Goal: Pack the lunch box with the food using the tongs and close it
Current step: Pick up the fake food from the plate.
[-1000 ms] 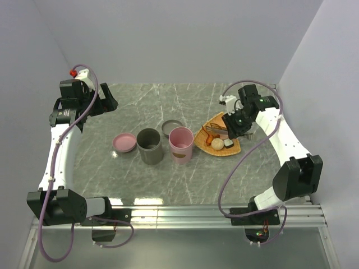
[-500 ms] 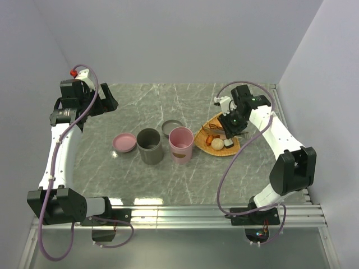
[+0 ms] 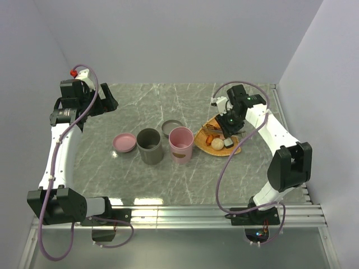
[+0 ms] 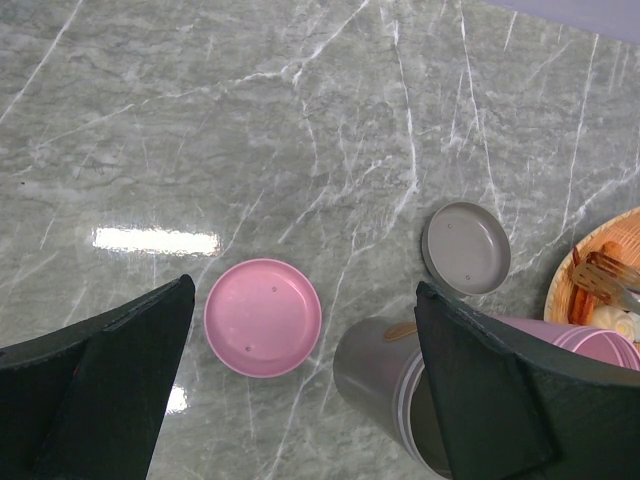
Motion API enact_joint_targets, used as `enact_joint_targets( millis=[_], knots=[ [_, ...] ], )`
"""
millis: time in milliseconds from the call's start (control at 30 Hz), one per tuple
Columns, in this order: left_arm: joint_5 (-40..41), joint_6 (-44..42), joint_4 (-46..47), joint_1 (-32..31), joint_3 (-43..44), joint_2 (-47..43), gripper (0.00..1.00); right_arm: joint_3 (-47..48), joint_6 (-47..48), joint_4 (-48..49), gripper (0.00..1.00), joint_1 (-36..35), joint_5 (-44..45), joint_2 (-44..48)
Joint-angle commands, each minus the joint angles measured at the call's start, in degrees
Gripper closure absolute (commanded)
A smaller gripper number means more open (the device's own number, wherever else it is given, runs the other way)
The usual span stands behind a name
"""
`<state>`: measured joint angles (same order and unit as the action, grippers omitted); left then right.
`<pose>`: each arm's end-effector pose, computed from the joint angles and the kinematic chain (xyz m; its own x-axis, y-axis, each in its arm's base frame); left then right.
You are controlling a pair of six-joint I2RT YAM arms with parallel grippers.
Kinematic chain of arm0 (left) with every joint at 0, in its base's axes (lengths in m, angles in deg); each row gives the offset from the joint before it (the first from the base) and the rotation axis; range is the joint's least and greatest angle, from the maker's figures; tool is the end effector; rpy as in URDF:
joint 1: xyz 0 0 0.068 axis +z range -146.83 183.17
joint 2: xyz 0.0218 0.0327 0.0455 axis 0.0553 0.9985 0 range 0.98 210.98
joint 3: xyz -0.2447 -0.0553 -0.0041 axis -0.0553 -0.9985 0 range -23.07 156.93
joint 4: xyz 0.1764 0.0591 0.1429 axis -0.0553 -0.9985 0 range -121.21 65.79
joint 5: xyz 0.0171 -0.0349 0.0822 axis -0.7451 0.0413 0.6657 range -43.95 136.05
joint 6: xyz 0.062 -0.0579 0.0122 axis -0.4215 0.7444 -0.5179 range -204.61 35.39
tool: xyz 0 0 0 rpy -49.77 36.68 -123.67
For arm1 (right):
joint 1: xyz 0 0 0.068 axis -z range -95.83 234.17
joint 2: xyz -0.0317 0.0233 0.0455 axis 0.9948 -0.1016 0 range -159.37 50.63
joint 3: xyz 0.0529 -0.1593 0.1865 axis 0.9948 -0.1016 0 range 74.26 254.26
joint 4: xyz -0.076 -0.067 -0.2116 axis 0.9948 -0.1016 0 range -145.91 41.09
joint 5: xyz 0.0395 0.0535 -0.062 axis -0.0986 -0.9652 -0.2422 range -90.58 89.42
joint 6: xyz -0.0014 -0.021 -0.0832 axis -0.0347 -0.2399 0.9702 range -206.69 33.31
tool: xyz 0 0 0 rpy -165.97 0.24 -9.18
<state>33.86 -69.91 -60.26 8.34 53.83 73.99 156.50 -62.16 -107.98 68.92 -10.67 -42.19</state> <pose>0.2865 0.0099 0.3402 -0.5355 -0.2976 -0.7904 -0.0475 0.9450 -0.3236 0.2925 0.0935 0.2346 -0.6910 -0.6121 -0.3845 -0.6646 0.7472 0.0050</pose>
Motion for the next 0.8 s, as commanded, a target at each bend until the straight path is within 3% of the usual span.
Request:
enact_joint_targets(
  millis=[0,167,367,767],
  knots=[
    [-0.56,-0.20,1.25,-0.16,1.32,0.02,0.01,1.96,0.25,2.20,0.58,-0.66,0.51,-0.44],
    [-0.47,-0.28,1.07,-0.16,1.49,-0.06,0.01,1.88,0.60,1.59,0.70,-0.84,0.51,-0.53],
    [-0.65,-0.11,1.25,-0.16,1.41,0.02,0.01,1.61,0.87,0.36,1.00,-0.66,-0.28,3.16],
    [-0.91,0.24,1.25,-0.16,1.58,0.20,0.01,7.76,-1.94,-3.33,1.00,0.39,-4.15,8.88]
  ],
)
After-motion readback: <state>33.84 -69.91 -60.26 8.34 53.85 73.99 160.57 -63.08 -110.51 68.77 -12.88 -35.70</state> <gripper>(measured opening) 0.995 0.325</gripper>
